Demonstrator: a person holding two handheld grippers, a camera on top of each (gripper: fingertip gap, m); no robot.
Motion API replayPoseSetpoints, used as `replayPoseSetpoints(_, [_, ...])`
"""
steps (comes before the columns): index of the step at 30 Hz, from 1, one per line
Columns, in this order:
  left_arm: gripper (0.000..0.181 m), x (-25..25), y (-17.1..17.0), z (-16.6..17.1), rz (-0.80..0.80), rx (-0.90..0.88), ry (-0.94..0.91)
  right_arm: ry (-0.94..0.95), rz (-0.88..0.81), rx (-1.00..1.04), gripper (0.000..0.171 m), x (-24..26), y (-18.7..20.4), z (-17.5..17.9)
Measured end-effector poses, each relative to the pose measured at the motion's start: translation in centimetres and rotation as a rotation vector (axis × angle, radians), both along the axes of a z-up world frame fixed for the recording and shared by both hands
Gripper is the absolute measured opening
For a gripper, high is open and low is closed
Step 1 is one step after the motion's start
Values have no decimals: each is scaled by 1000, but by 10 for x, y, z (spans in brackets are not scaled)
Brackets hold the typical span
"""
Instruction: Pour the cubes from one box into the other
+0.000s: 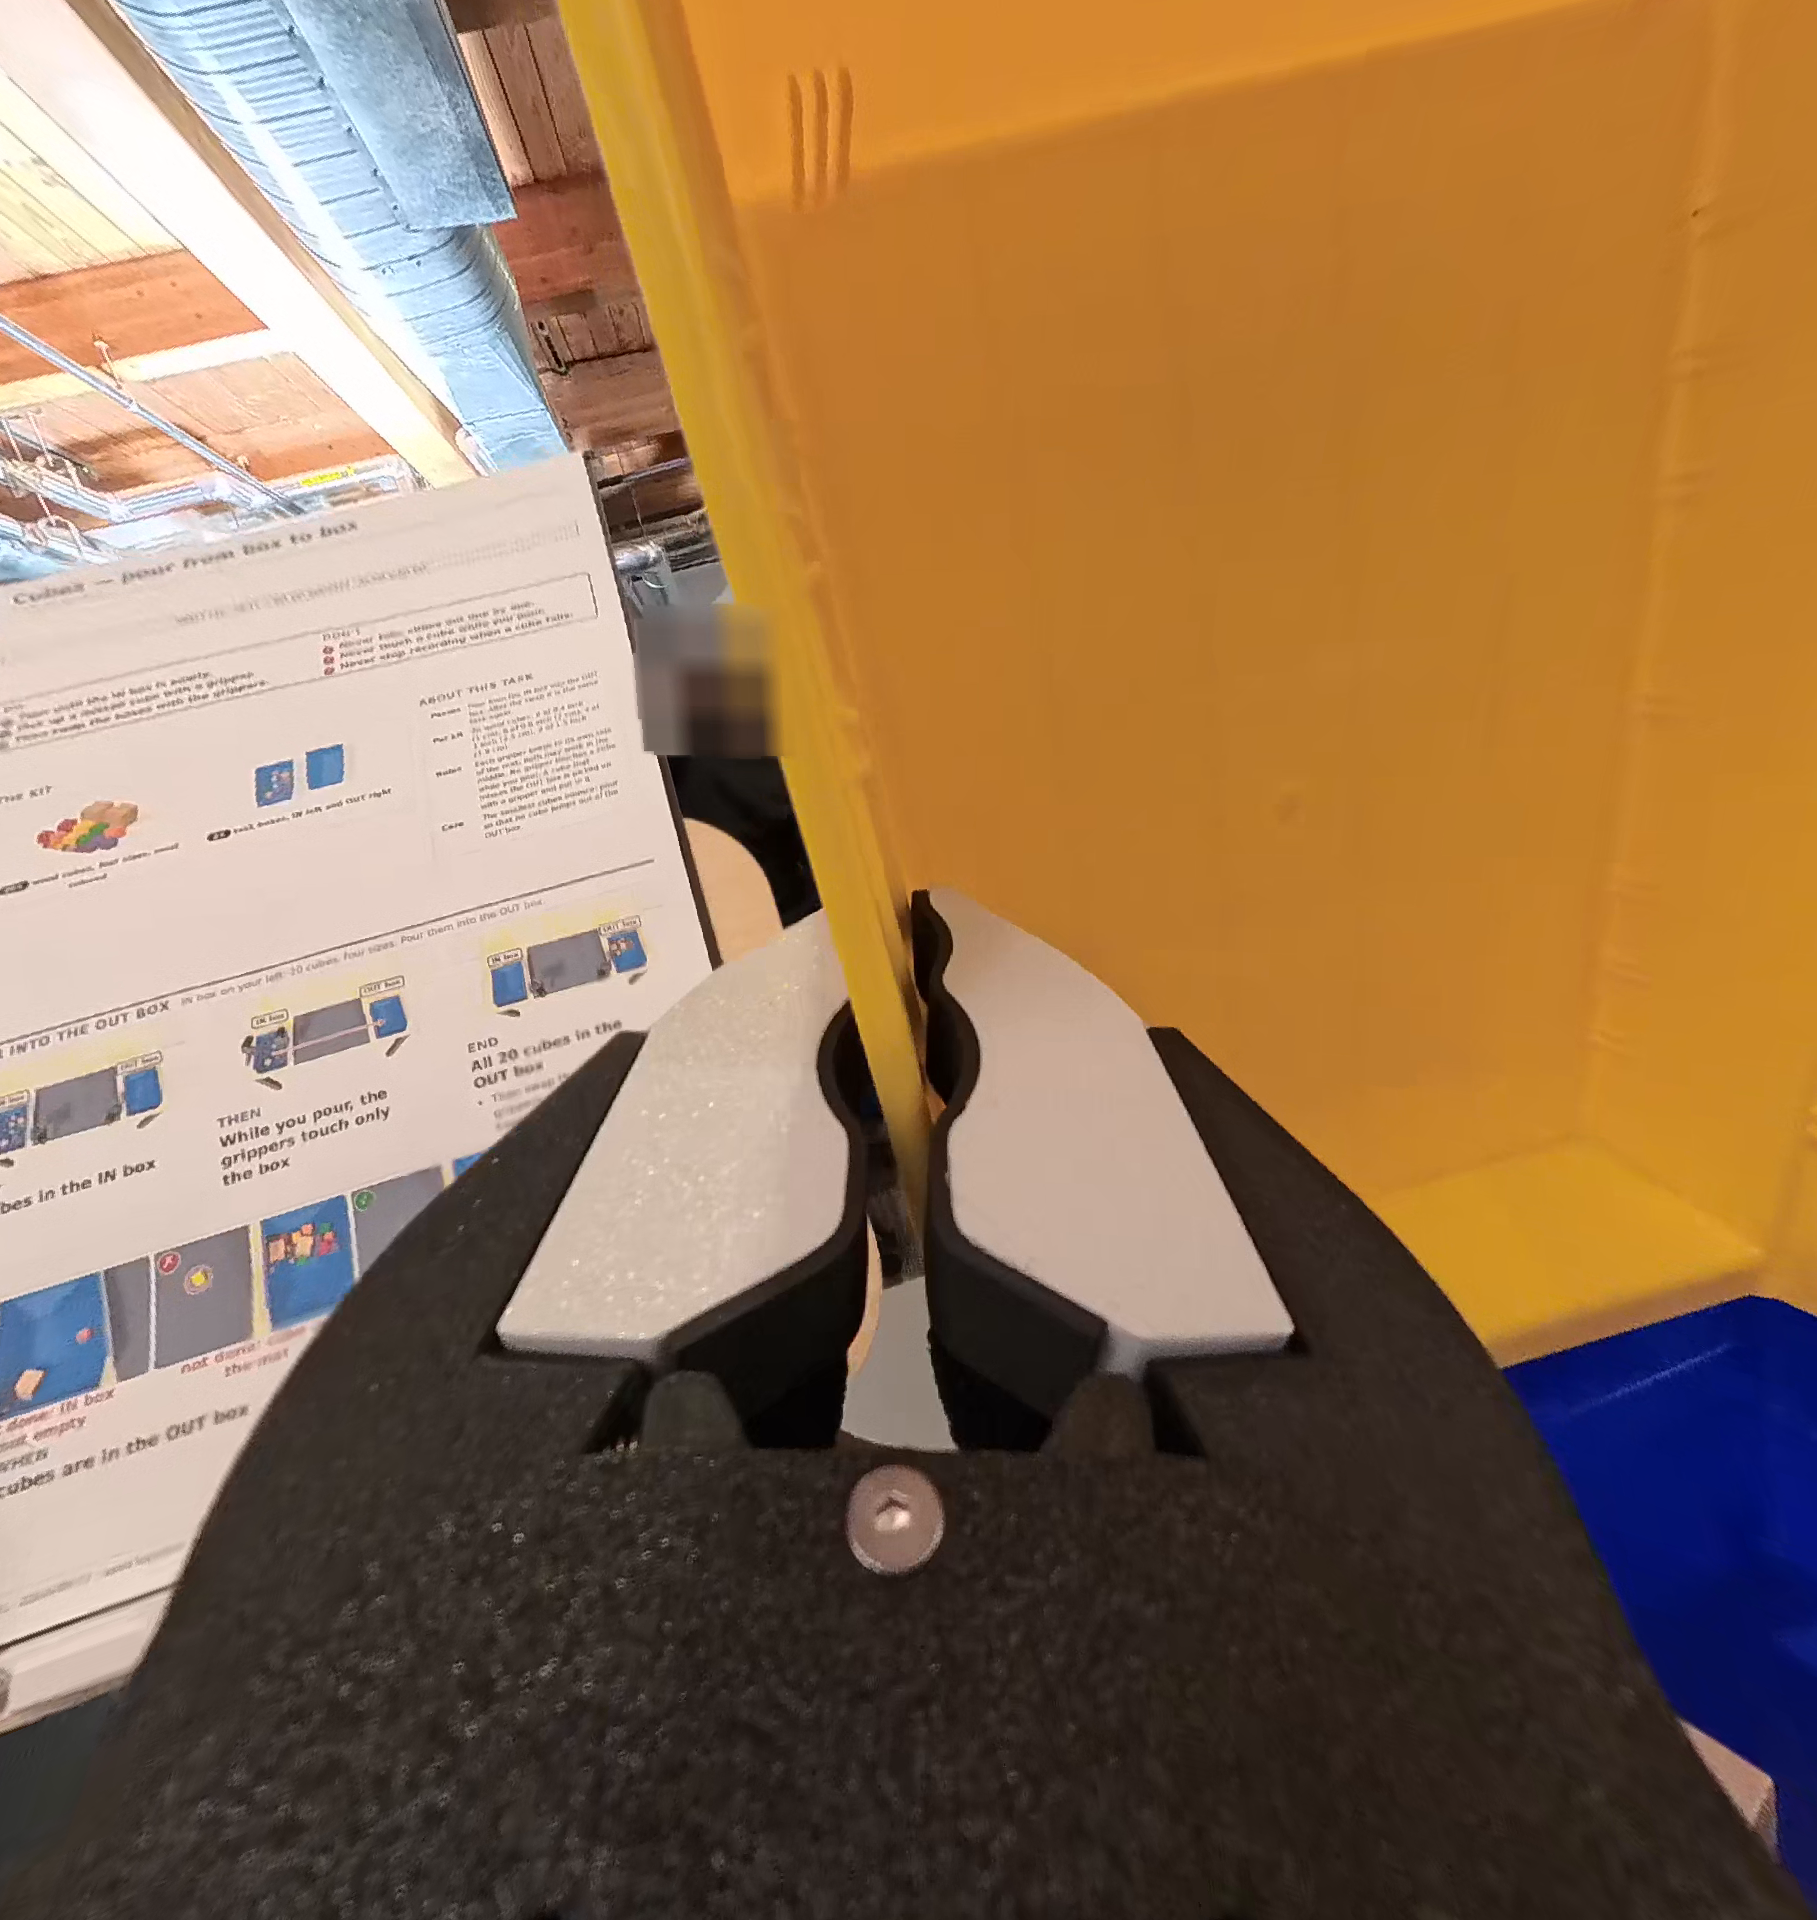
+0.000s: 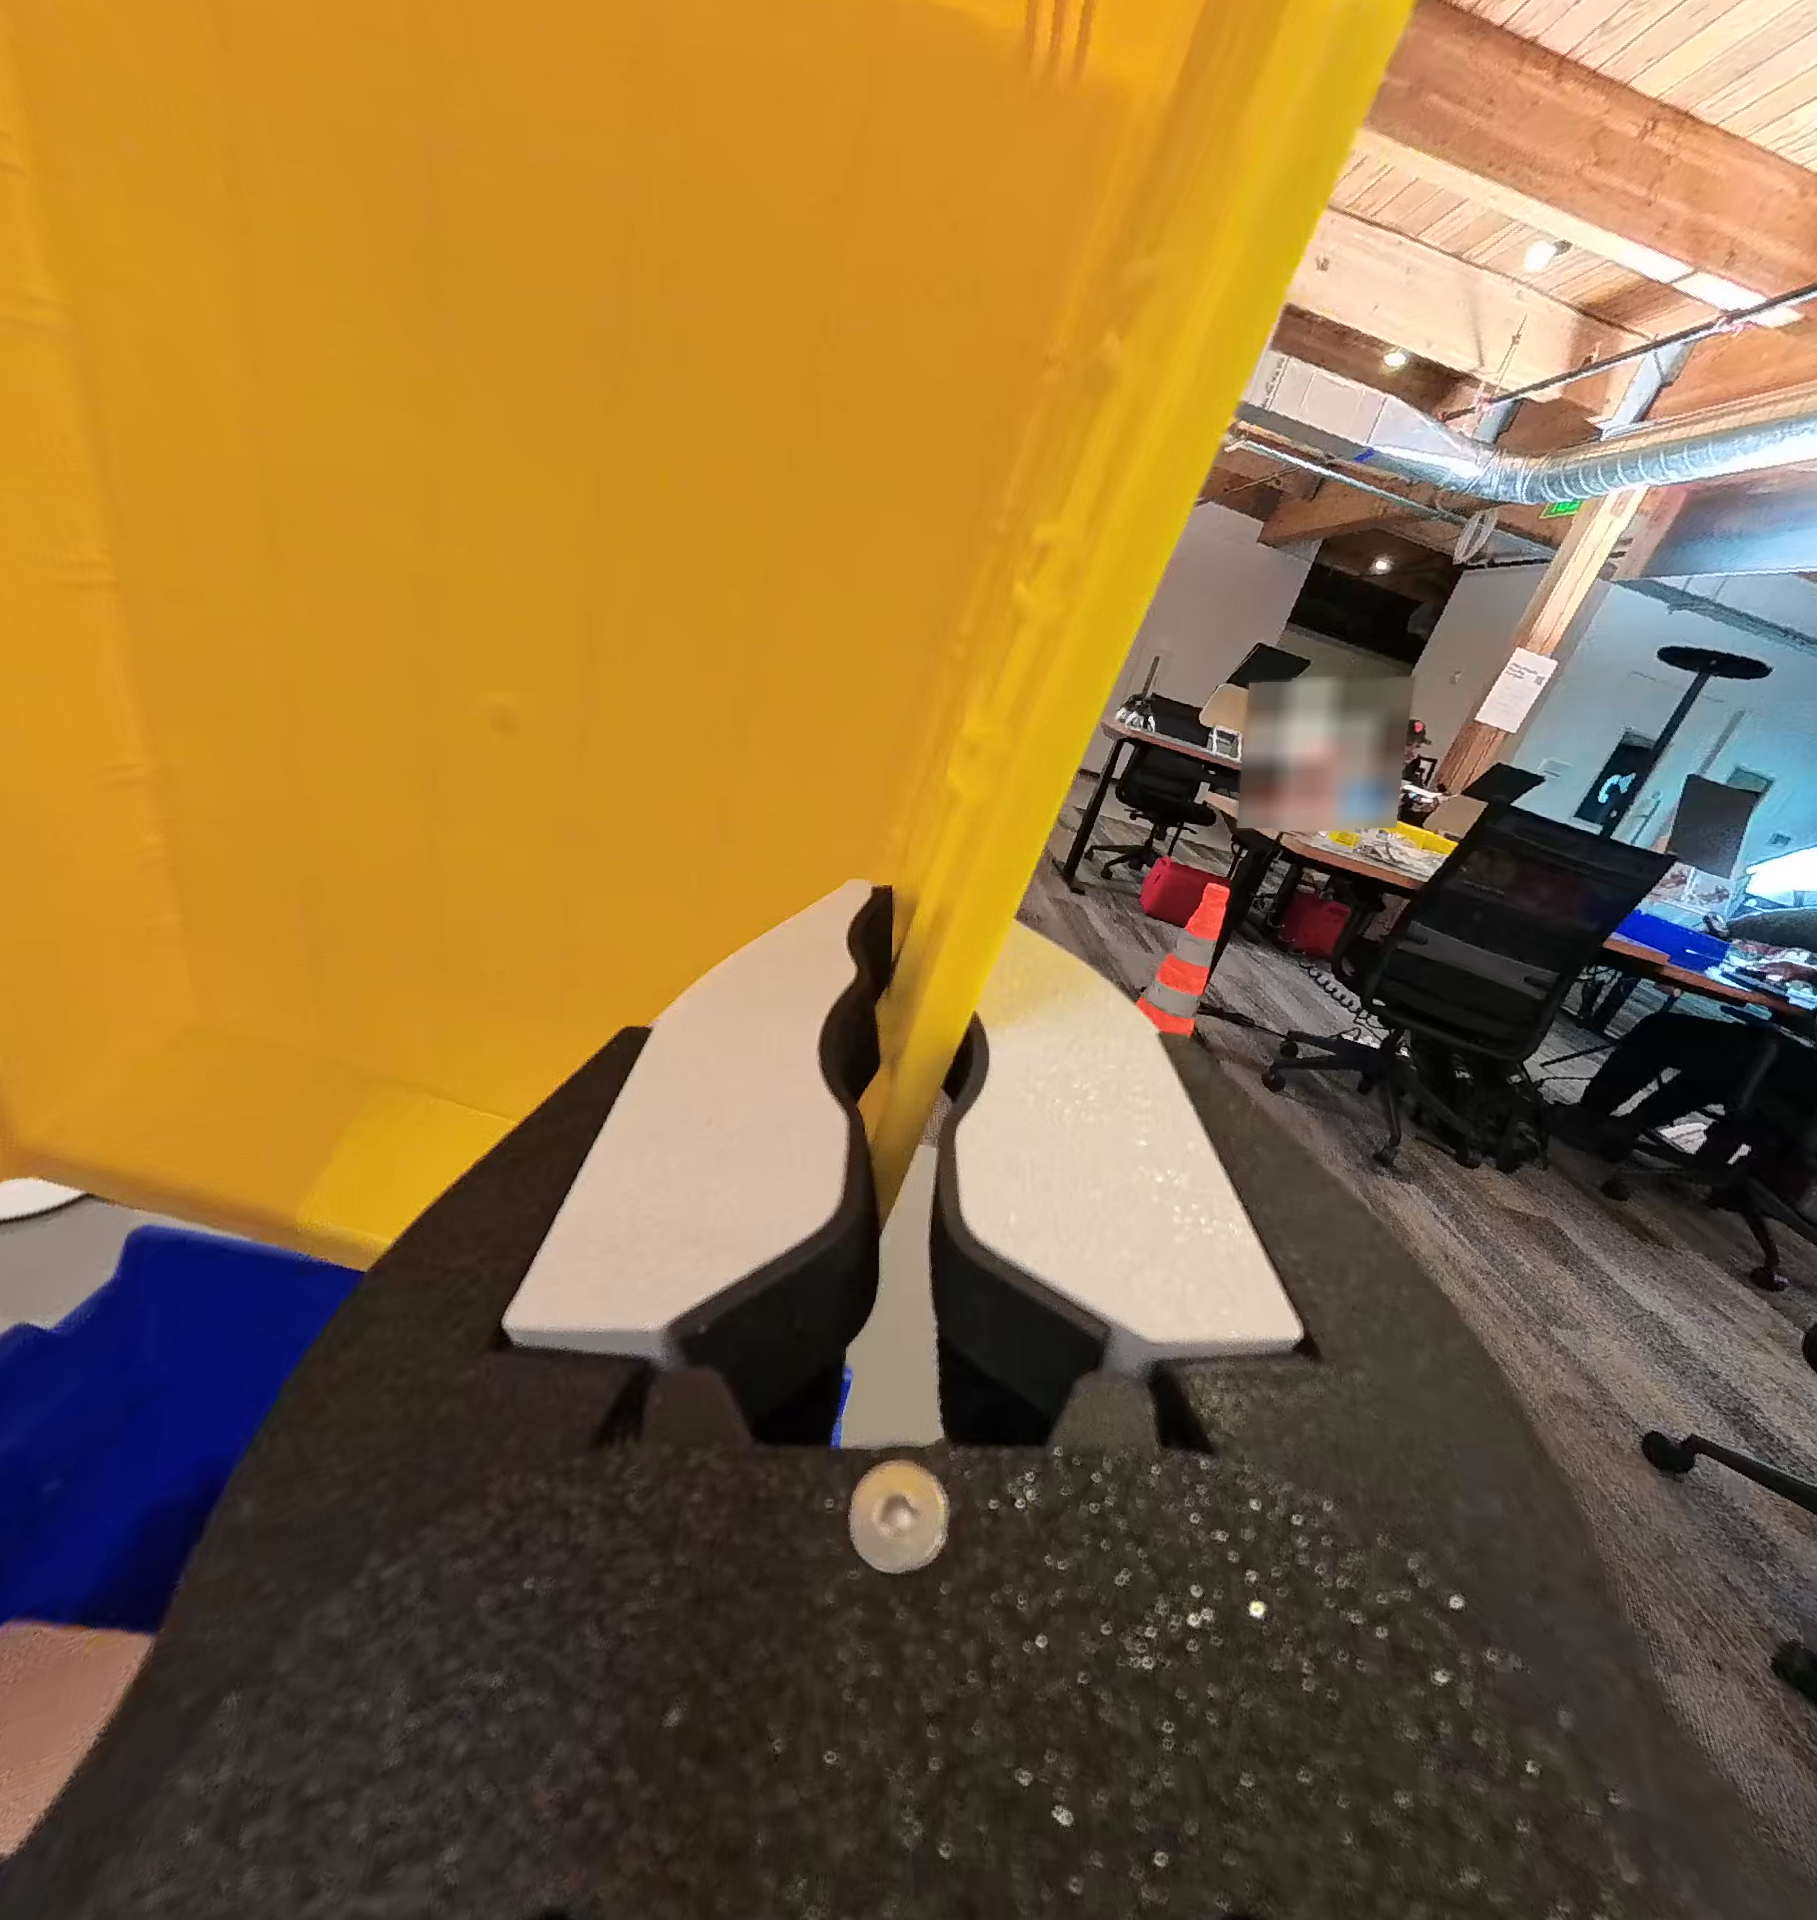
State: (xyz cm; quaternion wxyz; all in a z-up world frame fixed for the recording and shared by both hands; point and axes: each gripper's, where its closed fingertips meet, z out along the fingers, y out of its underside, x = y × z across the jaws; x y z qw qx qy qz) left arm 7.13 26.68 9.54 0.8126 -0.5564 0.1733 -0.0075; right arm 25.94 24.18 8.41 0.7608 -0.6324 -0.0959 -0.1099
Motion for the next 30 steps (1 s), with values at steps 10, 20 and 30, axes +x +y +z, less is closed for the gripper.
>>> replayPoseSetpoints(10, [5, -46, -12, 71, -63, -230, -39, 20, -11, -144, 6, -48, -17, 76])
replayPoseSetpoints(20, [5, -251, -50, 64, 104, -661, 110, 254, 67, -701, 4, -253, -31, 63])
replayPoseSetpoints(30, [4, -540, -122, -81, 269, -1228, 62, 180, 178, -1268, 5, -543, -87, -92])
